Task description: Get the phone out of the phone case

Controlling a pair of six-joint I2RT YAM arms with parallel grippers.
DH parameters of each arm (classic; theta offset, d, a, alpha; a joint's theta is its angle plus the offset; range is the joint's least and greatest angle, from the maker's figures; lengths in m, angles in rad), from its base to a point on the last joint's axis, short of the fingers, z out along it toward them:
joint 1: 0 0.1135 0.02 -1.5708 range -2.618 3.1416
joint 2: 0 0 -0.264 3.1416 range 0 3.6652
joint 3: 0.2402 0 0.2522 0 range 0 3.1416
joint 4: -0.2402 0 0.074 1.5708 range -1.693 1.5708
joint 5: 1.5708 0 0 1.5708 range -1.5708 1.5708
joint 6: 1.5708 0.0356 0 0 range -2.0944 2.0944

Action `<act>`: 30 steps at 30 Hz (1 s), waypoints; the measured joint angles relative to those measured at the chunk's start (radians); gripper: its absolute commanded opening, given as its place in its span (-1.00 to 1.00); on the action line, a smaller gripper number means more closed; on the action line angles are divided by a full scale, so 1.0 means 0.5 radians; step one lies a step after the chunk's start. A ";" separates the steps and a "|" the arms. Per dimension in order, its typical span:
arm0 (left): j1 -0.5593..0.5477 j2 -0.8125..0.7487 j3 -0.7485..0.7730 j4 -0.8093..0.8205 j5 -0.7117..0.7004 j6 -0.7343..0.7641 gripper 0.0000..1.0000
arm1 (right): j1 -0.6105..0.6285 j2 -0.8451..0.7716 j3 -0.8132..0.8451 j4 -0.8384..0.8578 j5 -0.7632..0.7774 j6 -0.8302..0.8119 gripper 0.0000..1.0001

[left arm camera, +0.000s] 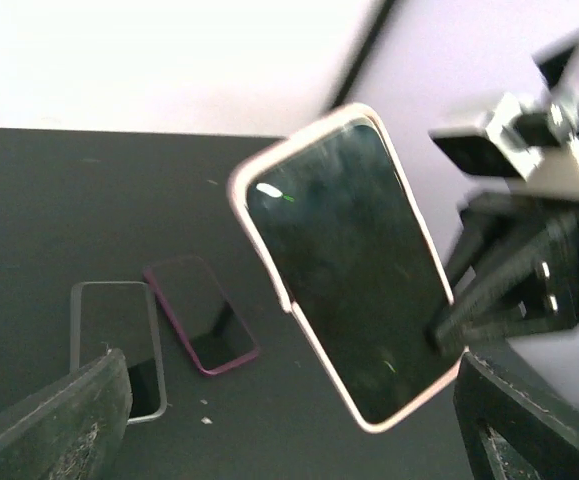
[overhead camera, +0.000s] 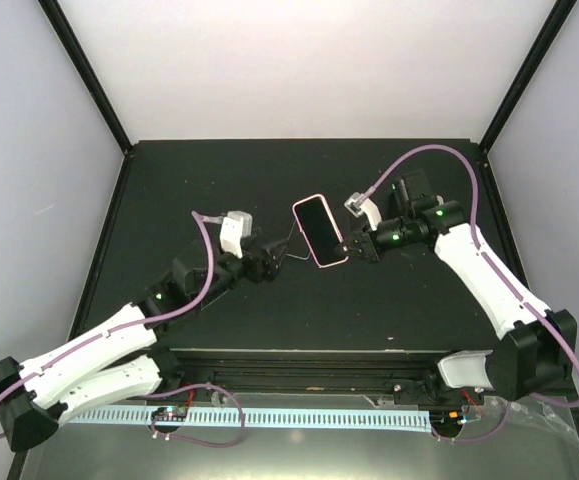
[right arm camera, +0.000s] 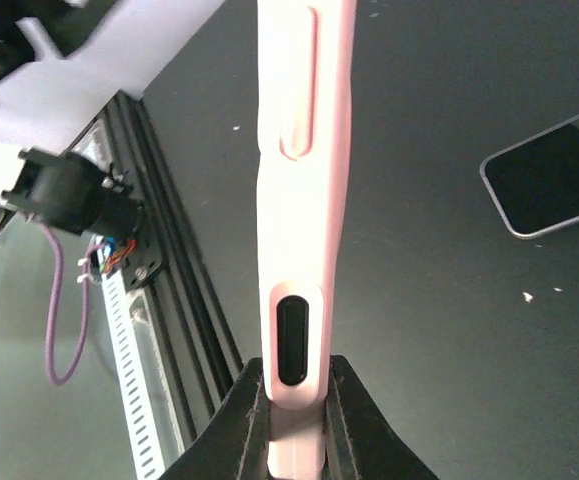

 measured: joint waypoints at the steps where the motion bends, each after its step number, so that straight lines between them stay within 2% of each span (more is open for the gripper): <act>1: 0.009 -0.024 -0.056 0.044 0.094 0.043 0.74 | -0.006 -0.029 -0.013 -0.018 -0.027 -0.040 -0.94; 6: 0.120 -0.031 -0.243 0.386 0.689 0.156 0.54 | -0.006 -0.237 -0.116 -0.095 -0.173 -0.217 -0.93; 12: 0.158 0.121 -0.281 0.889 1.181 0.069 0.25 | -0.006 -0.302 -0.143 -0.157 -0.371 -0.333 -0.92; 17: 0.182 0.272 -0.281 1.133 1.331 -0.055 0.13 | -0.034 -0.236 -0.140 -0.250 -0.475 -0.423 -0.92; 22: 0.185 0.372 -0.281 1.298 1.412 -0.163 0.28 | -0.015 -0.176 -0.140 -0.323 -0.538 -0.471 -0.93; 25: 0.219 0.321 -0.303 1.341 1.411 -0.200 0.28 | -0.017 -0.185 -0.140 -0.314 -0.539 -0.465 -0.94; 27: 0.256 0.223 -0.346 1.348 1.424 -0.196 0.20 | -0.017 -0.205 -0.140 -0.311 -0.539 -0.457 -0.94; 29: 0.293 0.101 -0.368 1.320 1.465 -0.156 0.01 | -0.015 -0.234 -0.140 -0.304 -0.538 -0.446 -0.94; 30: 0.307 0.038 -0.369 1.290 1.480 -0.132 0.01 | -0.015 -0.253 -0.140 -0.301 -0.538 -0.442 -0.94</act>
